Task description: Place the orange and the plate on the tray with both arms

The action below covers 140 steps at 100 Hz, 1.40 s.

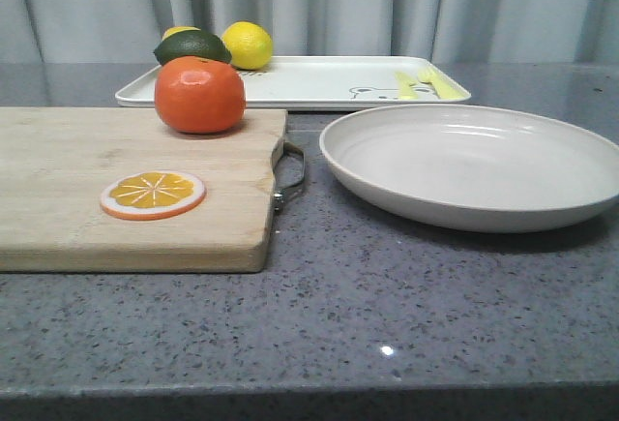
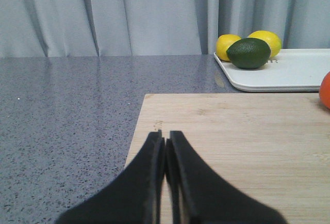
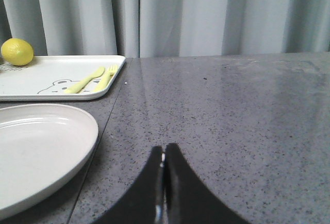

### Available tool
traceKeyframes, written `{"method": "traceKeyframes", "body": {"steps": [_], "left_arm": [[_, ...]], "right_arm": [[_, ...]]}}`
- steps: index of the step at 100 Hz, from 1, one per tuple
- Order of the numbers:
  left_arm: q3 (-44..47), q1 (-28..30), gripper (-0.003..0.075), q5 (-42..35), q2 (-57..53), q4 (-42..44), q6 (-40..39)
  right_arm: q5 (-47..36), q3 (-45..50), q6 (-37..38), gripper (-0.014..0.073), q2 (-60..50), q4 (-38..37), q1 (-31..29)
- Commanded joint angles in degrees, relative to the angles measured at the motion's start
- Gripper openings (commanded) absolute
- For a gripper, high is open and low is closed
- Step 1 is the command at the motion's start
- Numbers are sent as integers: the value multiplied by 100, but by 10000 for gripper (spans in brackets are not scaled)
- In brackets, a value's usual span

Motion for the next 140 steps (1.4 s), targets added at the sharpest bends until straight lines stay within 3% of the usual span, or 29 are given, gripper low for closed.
{"method": "traceKeyframes", "body": {"steps": [1,76,122,140], "left_arm": [[-318,4,-19,-445,38,-9,-15],[-2169,-7,-19,-478,2630,-261,-15],[-2317,-7,-19,-564,3247,-273,-15],[-2699,-7,-19,-205,3650,-273,-15]], "right_arm": [[-191,-445,-12,-59,259,-58,9],[93,-2201,-12,-59,2973,249,9],[11,-2243,-12,-59,3076,249,9],[436,-2503,-12,-59,3305,244,9]]}}
